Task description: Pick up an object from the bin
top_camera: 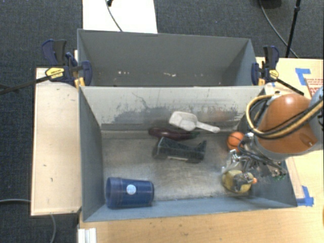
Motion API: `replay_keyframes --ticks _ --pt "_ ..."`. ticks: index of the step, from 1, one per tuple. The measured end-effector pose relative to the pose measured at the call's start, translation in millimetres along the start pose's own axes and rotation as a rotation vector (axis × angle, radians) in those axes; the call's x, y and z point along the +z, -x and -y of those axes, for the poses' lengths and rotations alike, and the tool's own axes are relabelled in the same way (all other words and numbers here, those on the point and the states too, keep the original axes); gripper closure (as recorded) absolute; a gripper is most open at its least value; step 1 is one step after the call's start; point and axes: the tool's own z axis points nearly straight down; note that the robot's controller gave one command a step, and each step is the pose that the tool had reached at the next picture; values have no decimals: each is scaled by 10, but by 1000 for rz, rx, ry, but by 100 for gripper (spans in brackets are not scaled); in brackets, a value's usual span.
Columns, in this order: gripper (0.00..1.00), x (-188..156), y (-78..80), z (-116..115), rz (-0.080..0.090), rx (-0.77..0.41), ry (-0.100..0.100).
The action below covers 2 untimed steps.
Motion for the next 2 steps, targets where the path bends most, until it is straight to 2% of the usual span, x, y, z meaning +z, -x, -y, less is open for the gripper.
replay_keyframes --ticks 1,2 --pt "100 -5 -1 -1 0 0 0" --pt "100 -285 -42 65 6 -34 -4"
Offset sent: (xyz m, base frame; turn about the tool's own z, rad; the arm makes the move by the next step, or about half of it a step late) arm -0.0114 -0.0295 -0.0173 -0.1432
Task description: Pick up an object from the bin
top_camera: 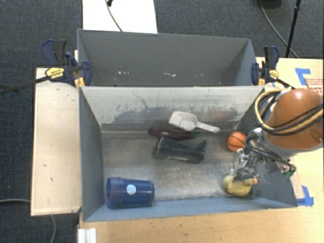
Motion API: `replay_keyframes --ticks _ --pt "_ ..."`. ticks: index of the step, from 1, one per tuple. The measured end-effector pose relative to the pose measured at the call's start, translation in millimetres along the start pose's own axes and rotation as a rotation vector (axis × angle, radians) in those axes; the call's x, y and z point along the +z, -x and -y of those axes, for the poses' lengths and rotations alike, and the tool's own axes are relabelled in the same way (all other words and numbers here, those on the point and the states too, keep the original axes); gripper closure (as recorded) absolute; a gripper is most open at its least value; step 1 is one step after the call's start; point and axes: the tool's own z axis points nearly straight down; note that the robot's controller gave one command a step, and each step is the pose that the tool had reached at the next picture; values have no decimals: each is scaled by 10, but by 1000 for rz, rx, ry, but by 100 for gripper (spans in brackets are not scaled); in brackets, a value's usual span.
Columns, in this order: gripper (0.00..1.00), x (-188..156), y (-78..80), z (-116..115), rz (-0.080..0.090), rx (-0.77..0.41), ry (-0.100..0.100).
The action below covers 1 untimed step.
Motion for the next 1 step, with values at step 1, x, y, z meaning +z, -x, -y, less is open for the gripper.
replay_keyframes --ticks 1 --pt "0 -763 127 70 -4 -14 0"
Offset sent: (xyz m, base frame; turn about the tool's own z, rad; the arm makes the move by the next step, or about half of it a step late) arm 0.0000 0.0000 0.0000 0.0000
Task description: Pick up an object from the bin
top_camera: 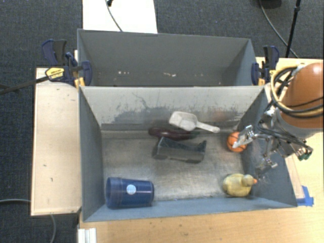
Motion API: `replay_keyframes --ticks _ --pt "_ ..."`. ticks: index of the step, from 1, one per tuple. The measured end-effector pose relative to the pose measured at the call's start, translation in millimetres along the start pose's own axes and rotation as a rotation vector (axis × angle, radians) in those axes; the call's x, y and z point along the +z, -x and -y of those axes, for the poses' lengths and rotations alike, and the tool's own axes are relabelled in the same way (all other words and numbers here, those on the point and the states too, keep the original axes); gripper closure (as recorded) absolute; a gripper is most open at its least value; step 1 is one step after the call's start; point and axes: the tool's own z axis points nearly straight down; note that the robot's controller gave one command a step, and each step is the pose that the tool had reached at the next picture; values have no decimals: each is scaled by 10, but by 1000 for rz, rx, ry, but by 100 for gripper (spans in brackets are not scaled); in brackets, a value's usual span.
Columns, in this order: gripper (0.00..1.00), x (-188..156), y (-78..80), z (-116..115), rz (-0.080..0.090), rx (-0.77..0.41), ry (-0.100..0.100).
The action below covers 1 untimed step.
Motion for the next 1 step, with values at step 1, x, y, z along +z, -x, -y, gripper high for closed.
replay_keyframes --ticks 1 --pt "100 8 -6 -4 -2 3 2"
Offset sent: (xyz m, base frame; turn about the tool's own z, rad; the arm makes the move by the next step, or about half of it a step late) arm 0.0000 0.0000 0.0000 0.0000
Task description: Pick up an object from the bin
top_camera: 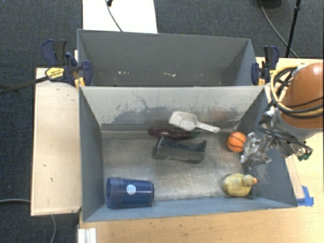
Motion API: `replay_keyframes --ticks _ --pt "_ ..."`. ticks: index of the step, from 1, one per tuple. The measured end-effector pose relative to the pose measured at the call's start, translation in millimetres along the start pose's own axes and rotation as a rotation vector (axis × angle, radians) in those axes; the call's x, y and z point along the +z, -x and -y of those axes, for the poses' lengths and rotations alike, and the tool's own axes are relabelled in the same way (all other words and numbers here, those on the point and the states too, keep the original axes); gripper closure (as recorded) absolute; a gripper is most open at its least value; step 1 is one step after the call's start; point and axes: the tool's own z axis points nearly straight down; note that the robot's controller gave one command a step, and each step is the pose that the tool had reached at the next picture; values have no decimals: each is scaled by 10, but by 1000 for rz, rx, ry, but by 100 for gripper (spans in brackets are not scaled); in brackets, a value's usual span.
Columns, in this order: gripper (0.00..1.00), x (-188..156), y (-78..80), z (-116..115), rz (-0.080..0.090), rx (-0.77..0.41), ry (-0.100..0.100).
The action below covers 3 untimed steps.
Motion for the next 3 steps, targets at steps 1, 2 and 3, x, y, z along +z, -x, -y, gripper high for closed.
replay_keyframes --ticks 1,2,3 --pt "0 0 0 0 0 2 0" --pt "0 0 0 0 0 3 0" --pt "0 200 -78 37 7 -75 -5"
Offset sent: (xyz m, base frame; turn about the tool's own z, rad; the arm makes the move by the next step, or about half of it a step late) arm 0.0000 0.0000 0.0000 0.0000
